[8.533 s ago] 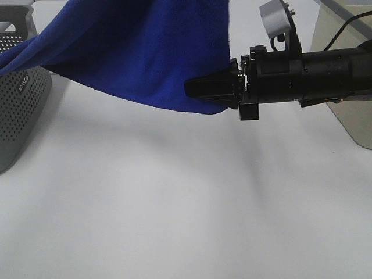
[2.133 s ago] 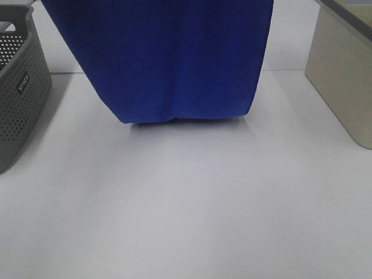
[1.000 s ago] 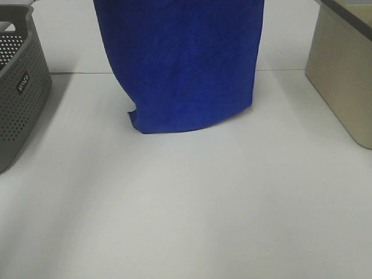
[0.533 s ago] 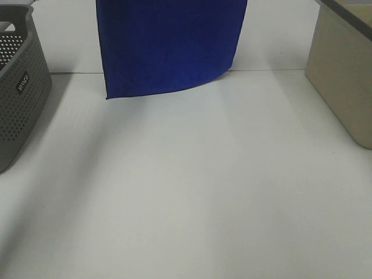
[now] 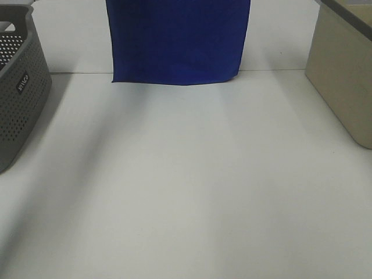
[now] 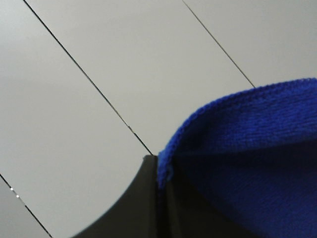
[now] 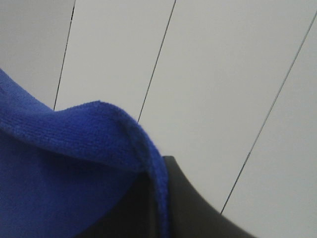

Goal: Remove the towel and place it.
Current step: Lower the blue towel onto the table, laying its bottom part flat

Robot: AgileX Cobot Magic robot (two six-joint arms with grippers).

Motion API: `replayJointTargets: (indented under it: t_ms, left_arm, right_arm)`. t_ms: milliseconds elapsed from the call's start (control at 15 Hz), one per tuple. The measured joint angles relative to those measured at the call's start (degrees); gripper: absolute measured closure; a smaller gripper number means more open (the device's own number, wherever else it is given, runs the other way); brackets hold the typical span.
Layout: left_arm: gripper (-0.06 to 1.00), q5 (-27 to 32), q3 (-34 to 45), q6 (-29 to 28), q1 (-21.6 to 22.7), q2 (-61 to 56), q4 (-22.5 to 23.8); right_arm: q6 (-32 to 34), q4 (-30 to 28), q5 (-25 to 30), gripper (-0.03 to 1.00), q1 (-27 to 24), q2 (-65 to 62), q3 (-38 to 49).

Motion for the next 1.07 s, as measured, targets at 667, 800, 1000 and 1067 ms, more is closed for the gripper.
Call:
replayJointTargets:
  t_ms: [667,800,1000,1067]
  left_arm:
    - [0.94,1.32,0.00,2.64,-1.55,0.40,0.74]
    - [0.94,-2.12,0.00,3.95,-1.32,0.52,1.55]
    - [0.94,-9.51,0.00,8.48,-1.26,0.52,2.81]
    - [0.94,-10.14,-0.29,10.49,-1.26,0.52,2.86]
  right_arm:
    - [-0.17,0.00,1.78,0.95,0.00,0.00,0.00]
    - [-0.17,0.29,1.78,0.95,-0.06,0.00,0.00]
    - [-0.17,1.49,0.74,0.95,-0.06,-0.06,0.00]
    - [-0.23,1.60,-0.34,0.95,-0.06,-0.23,0.00]
